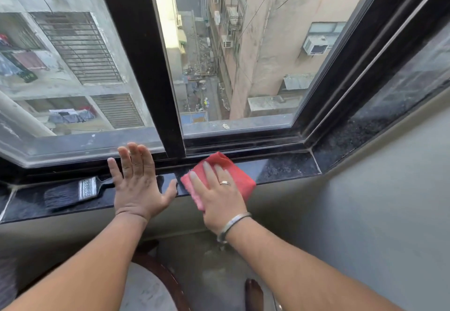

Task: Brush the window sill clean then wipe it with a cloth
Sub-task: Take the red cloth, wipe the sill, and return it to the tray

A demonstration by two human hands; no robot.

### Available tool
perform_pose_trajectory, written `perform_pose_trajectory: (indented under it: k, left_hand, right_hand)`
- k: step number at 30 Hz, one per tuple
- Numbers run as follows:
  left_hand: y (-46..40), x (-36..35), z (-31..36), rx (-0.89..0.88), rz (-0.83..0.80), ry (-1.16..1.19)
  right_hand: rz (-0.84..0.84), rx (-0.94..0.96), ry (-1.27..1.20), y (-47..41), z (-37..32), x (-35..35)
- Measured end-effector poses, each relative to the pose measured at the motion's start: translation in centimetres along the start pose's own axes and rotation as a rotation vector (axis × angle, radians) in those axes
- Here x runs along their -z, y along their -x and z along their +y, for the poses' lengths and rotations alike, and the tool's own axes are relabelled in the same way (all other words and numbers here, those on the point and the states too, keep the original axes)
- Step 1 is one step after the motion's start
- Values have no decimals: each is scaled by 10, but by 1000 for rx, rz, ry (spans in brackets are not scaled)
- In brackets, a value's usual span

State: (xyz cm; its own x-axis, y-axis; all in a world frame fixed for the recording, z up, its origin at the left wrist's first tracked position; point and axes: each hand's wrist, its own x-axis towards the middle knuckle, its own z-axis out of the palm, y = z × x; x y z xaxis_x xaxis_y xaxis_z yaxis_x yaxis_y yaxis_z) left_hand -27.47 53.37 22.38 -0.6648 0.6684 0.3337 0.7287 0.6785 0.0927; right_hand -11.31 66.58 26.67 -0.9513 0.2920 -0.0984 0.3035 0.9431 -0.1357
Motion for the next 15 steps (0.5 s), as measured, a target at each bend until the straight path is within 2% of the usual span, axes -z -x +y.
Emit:
perform_pose_trajectory:
  k: [4,6,9,12,15]
  left_hand:
    - [-1,1,3,-1,-1,3]
    - [2,3,5,-15,-1,-21]
    - [-1,5,24,-217,38,-50]
    - [-15,0,69,-454,28,-38]
    - [-21,-9,94,-496,-32,-52]
  right_hand:
    - [20,9,108,2,30,-5]
    - [49,-89,166,17,65,-2]
    - [6,-305,210,32,115,11]
    - [-13,-414,265,40,154,27]
    - [-28,-451,283,51,176,36]
